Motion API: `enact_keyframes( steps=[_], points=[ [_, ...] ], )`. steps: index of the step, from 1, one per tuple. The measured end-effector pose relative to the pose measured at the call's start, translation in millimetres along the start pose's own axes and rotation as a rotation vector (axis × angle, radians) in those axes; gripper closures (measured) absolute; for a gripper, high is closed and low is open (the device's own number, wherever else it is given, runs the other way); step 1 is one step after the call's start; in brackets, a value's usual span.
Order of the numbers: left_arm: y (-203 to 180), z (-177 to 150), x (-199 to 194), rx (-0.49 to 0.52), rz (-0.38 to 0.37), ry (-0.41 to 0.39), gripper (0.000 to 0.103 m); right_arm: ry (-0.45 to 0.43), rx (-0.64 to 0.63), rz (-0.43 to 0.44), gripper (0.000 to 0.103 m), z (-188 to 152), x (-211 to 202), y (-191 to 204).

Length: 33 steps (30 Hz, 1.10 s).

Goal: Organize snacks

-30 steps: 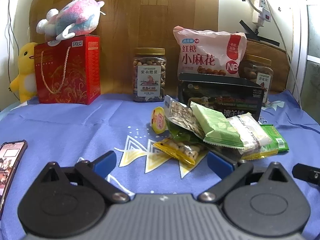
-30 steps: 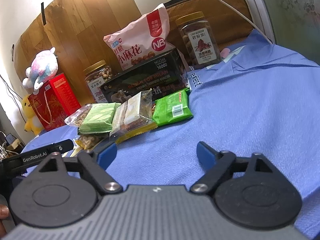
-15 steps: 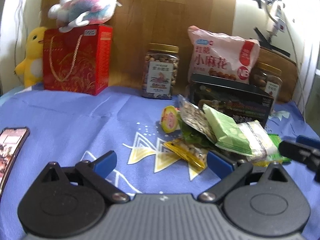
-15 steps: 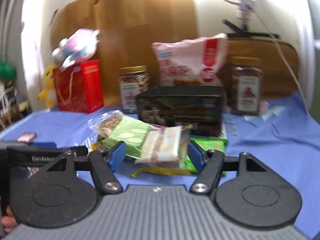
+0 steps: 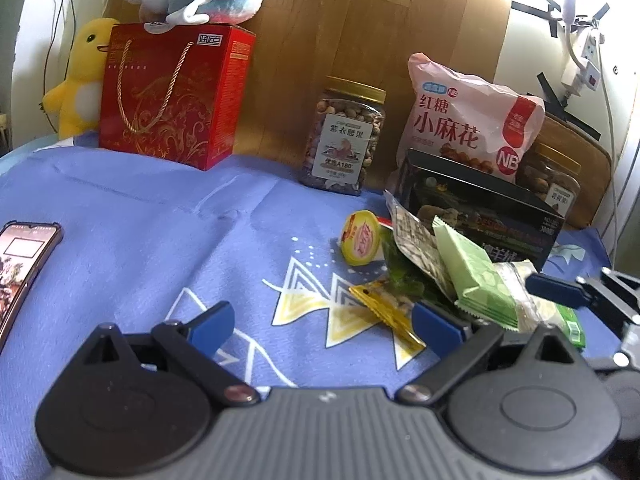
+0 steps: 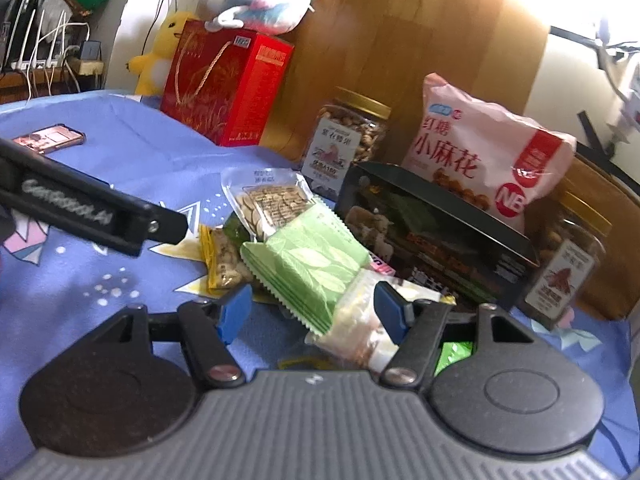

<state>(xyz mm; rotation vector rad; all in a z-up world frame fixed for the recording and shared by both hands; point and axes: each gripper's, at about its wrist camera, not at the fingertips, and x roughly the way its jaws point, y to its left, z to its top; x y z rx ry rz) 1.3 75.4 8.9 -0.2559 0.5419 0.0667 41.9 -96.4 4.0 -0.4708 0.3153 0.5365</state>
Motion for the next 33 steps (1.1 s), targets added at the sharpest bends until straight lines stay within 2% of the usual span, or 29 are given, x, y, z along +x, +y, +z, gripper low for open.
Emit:
enact_keyframes(
  steps=[1, 2, 3, 4, 5, 8, 12, 15, 18, 24, 33],
  points=[
    [-0.2, -0.1, 0.0, -0.001, 0.0, 0.001, 0.004, -0.005, -0.007, 0.0, 0.034, 1.0, 2.0, 0.8],
    [0.0, 0.0, 0.3, -0.003, 0.001, 0.002, 0.004, -0.008, -0.013, -0.001, 0.04, 2.1, 4.1, 1.1],
    [0.6, 0.1, 0.5, -0.005, 0.0, 0.002, 0.004, -0.01, -0.017, 0.0, 0.047, 2.9, 5.8, 1.6],
    [0.8, 0.0, 0.6, -0.005, 0.0, 0.003, 0.004, -0.007, -0.013, -0.008, 0.059, 3.7, 7.2, 1.4],
    [0.7, 0.0, 0.7, -0.005, 0.0, 0.003, 0.004, -0.01, 0.001, -0.009, 0.062, 3.9, 7.1, 0.2],
    [0.9, 0.0, 0.7, -0.006, -0.002, 0.001, 0.004, -0.027, 0.026, -0.002, 0.064, 0.1, -5.6, 0.3],
    [2.1, -0.1, 1.4, -0.012, -0.006, 0.005, 0.004, -0.057, -0.005, 0.01, 0.066, -11.8, -38.9, 8.8],
    [3.3, 0.1, 2.2, -0.017, -0.013, 0.012, 0.004, -0.047, -0.044, 0.037, 0.066, -23.9, -62.3, 16.8],
    [3.1, 0.2, 3.2, -0.015, -0.018, 0.019, 0.004, -0.041, -0.046, 0.029, 0.066, -34.2, -77.2, 19.7],
    [0.1, -0.5, 3.6, 0.003, -0.023, 0.028, 0.004, -0.027, 0.056, 0.016, 0.066, -40.2, -77.2, 10.6],
    [-1.4, -0.9, 2.5, 0.022, -0.087, 0.041, 0.003, -0.026, 0.058, 0.019, 0.066, -42.6, -76.1, 18.3]
  ],
)
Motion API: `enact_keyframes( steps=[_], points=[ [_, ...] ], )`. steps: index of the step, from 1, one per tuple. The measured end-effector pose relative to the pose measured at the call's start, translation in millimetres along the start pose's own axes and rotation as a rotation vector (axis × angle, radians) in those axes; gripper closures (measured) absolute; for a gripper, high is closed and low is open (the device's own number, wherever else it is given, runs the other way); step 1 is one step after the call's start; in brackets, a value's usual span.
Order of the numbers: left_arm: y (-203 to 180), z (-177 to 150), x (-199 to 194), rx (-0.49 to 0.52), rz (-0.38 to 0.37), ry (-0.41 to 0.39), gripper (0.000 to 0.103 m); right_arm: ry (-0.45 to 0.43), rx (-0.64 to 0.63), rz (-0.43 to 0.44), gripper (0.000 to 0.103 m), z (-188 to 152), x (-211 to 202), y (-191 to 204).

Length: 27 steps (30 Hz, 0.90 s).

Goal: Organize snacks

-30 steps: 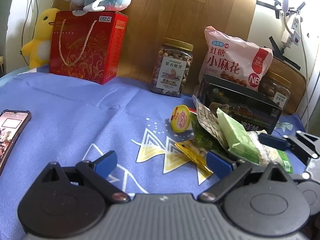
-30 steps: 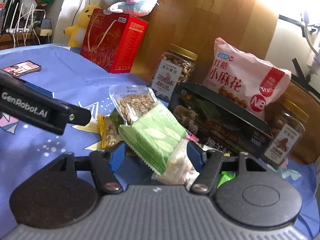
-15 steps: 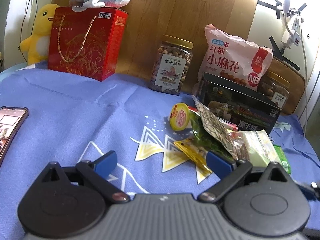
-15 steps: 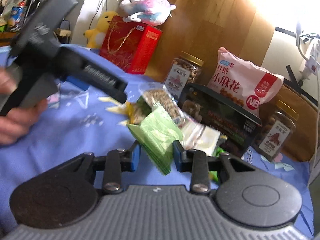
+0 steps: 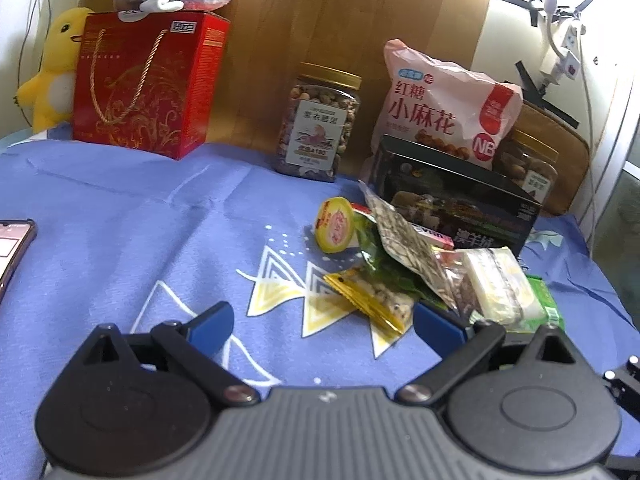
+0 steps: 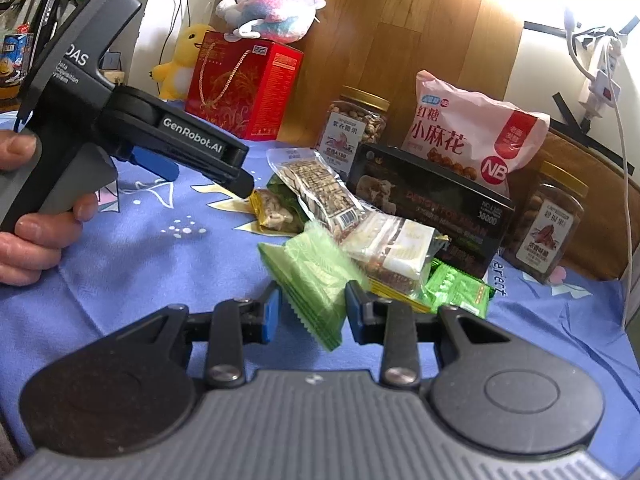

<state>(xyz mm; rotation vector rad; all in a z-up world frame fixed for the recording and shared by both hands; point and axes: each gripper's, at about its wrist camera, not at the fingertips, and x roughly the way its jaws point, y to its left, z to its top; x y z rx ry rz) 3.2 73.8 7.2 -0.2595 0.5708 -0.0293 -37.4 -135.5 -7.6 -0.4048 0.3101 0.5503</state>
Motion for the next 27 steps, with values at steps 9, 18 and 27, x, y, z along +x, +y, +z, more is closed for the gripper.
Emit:
enact_keyframes(
  steps=[9, 18, 27],
  points=[
    [-2.7, -1.4, -0.6, 0.018, -0.037, 0.005, 0.003, 0.001, 0.01, -0.004, 0.066, -0.9, -0.8, 0.4],
    [-2.3, 0.2, 5.6, 0.031, -0.157, 0.088, 0.004, 0.0, 0.025, -0.006, 0.066, -1.9, -0.7, 0.8],
    [-13.3, 11.5, 7.9, -0.019, -0.453, 0.301, 0.007, -0.013, 0.036, -0.003, 0.066, -2.9, -2.3, -0.3]
  ],
)
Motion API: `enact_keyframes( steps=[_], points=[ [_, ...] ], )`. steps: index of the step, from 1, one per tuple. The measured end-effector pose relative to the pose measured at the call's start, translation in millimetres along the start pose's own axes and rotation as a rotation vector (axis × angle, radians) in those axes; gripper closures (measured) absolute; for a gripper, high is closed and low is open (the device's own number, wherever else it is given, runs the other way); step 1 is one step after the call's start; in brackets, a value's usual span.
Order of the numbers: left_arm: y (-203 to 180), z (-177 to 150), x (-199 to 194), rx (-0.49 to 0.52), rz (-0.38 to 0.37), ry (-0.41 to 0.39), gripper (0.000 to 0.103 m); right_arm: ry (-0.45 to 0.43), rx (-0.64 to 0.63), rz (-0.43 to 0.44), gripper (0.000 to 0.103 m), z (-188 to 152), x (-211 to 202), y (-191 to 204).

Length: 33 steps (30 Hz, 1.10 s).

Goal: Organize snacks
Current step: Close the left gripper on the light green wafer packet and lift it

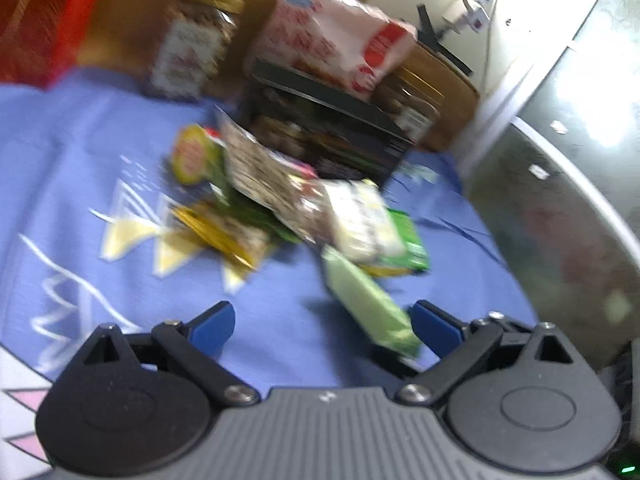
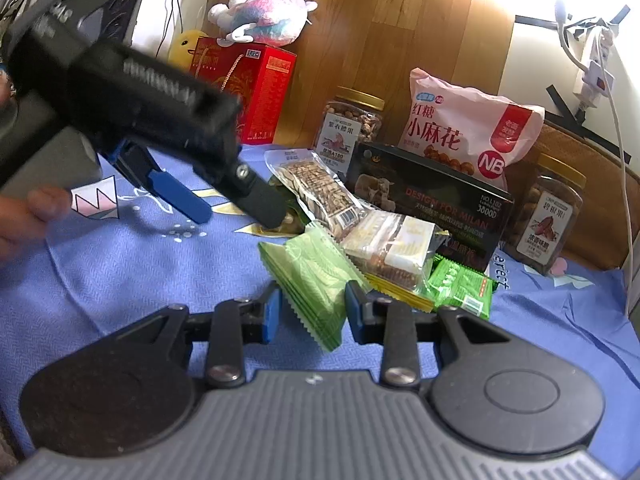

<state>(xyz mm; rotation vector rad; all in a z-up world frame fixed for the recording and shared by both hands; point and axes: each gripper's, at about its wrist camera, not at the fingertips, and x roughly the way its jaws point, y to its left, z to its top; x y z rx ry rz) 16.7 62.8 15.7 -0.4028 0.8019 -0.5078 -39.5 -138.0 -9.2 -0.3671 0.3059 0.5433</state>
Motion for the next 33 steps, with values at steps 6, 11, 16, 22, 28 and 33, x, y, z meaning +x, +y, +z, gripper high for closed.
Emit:
enact_keyframes(
  steps=[6, 11, 16, 22, 28, 33],
  points=[
    [-0.2, 6.4, 24.7, -0.083, -0.113, 0.106, 0.021, -0.011, 0.009, 0.009, 0.066, -0.9, -2.3, -1.0],
    [-3.3, 12.3, 48.1, -0.098, -0.141, 0.164, 0.063, 0.017, 0.017, 0.017, 0.064, -0.7, 0.9, -1.8],
    [3.0, 10.1, 50.8, -0.119, -0.137, 0.177, 0.076, 0.082, 0.12, 0.081, 0.048, -4.2, 8.6, -18.4],
    [5.8, 5.7, 48.0, -0.106, -0.154, 0.173, 0.076, 0.122, 0.167, 0.158, 0.056, -6.2, 16.0, -21.8],
    [-8.9, 2.6, 20.0, -0.01, -0.151, 0.118, 0.077, 0.058, 0.194, 0.169, 0.062, -0.1, 2.5, -18.7],
    [-19.1, 25.5, -4.3, 0.035, -0.153, 0.05, 0.077, -0.034, 0.174, 0.154, 0.062, 20.4, -0.8, -25.2]
  ],
)
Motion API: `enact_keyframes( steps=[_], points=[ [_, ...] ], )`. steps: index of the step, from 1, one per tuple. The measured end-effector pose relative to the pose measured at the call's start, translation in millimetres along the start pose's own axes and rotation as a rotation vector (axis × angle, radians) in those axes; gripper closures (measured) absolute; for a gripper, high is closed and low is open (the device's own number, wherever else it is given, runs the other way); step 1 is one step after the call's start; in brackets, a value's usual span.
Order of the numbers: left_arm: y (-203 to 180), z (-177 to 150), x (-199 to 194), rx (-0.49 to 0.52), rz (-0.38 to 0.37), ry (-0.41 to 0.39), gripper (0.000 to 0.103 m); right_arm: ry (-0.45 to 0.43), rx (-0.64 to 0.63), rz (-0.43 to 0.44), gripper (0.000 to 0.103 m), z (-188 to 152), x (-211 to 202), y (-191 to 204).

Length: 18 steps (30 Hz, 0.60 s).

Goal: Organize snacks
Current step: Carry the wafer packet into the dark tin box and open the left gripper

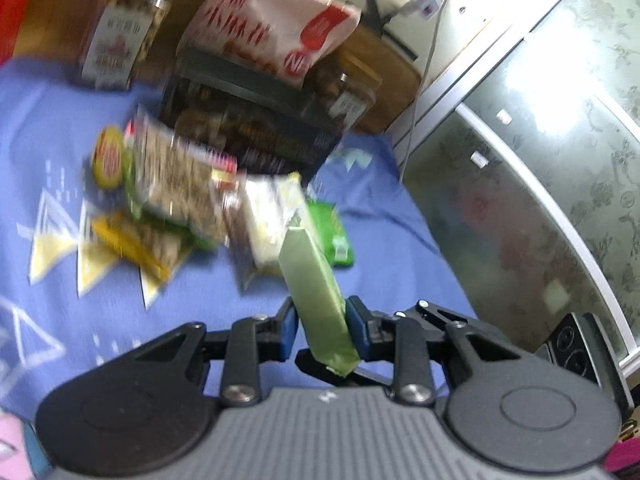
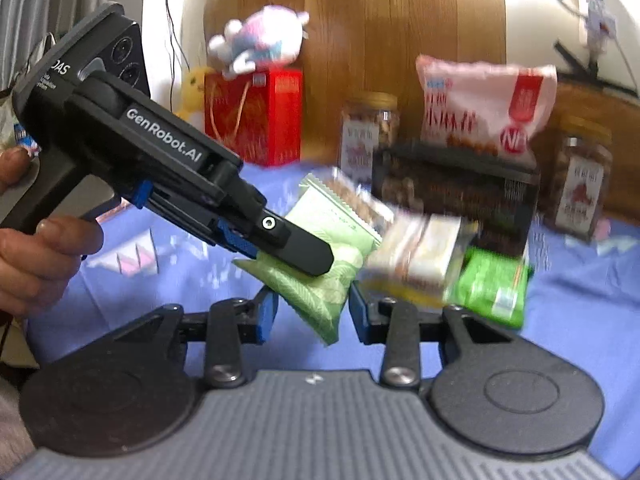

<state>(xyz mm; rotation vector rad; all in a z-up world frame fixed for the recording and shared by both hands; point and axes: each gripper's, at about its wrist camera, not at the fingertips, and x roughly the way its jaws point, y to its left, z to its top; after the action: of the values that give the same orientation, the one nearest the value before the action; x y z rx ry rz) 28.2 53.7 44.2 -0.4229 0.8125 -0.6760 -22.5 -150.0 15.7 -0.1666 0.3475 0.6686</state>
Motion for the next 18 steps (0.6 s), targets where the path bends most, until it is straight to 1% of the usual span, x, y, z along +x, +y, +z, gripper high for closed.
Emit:
enact_keyframes(
  steps=[3, 8, 13, 15, 18],
  points=[
    [-6.5, 23.2, -0.9, 0.02, 0.017, -0.014, 0.077, -0.027, -0.016, -0.015, 0.062, 15.0, 6.8, -7.6],
    [-14.3, 73.1, 19.3, 0.051, 0.025, -0.028, 0.077, -0.064, 0.007, -0.045, 0.062, 43.6, 25.4, -39.6],
    [-14.3, 127.1, 58.0, 0.054, 0.014, -0.012, 0.077, -0.071, 0.044, -0.097, 0.062, 66.4, 48.2, -83.0],
    [-14.6, 146.5, 76.4, 0.062, 0.023, -0.012, 0.075, -0.064, 0.057, -0.119, 0.062, 73.9, 60.7, -101.5],
    [-11.3, 169.7, 104.5, 0.051, 0.026, -0.002, 0.074, -0.056, 0.082, -0.144, 0.061, 80.3, 79.7, -127.1]
  ],
)
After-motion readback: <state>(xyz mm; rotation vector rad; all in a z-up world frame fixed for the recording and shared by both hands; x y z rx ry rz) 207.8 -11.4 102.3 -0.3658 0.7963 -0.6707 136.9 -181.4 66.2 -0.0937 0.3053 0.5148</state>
